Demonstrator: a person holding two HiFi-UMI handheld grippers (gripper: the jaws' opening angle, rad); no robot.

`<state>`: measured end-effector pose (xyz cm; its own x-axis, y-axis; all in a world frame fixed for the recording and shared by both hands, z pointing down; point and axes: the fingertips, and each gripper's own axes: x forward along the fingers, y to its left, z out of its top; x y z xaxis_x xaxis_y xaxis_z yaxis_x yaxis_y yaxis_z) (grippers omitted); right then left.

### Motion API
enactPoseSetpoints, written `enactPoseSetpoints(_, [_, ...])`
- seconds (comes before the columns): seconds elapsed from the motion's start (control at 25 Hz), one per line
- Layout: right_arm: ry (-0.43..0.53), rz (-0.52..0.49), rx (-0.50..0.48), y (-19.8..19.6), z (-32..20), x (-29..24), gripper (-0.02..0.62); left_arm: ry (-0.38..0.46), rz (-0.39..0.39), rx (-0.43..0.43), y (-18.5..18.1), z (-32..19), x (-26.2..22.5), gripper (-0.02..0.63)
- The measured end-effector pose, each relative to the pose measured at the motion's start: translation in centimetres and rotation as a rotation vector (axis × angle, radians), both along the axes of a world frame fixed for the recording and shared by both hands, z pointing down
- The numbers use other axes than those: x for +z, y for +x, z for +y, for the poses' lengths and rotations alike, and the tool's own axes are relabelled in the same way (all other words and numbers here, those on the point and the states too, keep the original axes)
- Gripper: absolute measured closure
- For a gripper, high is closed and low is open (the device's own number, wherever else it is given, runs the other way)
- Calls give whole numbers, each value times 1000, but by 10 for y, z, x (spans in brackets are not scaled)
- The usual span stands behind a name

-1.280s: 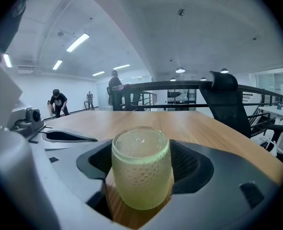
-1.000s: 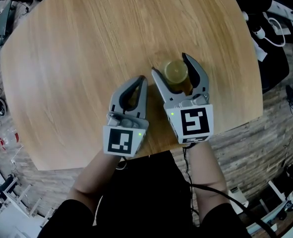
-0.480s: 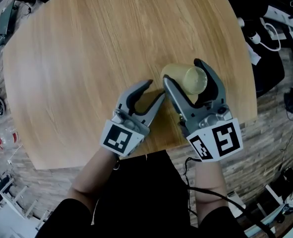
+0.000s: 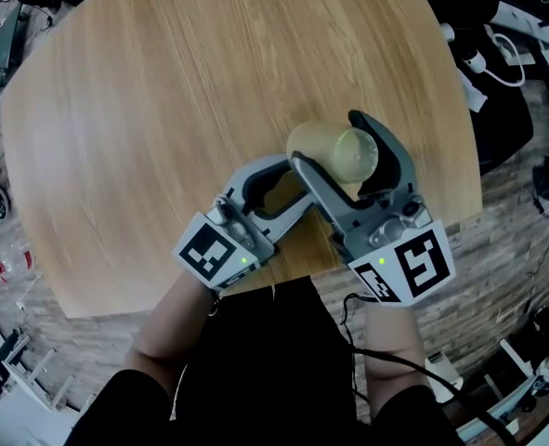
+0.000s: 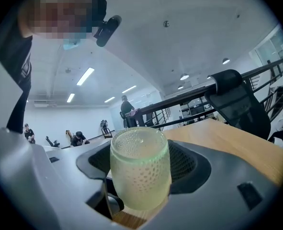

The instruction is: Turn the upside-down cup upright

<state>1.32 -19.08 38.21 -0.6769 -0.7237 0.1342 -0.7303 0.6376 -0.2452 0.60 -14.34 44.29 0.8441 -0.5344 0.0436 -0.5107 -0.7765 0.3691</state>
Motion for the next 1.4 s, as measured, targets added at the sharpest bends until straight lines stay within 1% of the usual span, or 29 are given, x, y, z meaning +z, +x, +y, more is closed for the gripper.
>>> enactPoseSetpoints(0.08, [-4,-21,-13,1,0,0,298,-10,13,5,-1,1,0,448])
enactPoseSetpoints(0.28, [-11,-87,-55,3,1,-2,298,-7,2,22,-1,6,1,492])
enactPoseSetpoints(0.48, [-39,-165,-82,8,1,1,299,29,-50,34,-1,8,2,509])
enactPoseSetpoints(0.64, [-90,-206,-48,13,-4,10,299,49,-95,35,-1,10,4,532])
enactPoseSetpoints(0.76, [-118,-218,-28,16,-6,16,298,47,-132,42,1,12,8,546])
enactPoseSetpoints(0.88, [-120,-210,-5,18,-7,20,298,43,-170,25,0,10,12,546])
enactPoseSetpoints(1.04, [-114,-214,0,20,-6,21,298,35,-187,19,0,9,13,546])
enactPoseSetpoints(1.16, [-121,-239,-6,18,-6,21,298,54,-201,35,-2,11,11,548])
enactPoseSetpoints(1.24, [-122,-243,-5,18,-7,20,294,76,-223,52,-2,13,10,551])
enactPoseSetpoints(1.36, [-112,-227,24,23,-9,21,284,120,-273,66,-2,14,9,571])
enactPoseSetpoints(1.4, [-112,-222,38,26,-9,22,284,108,-270,54,-2,13,10,583])
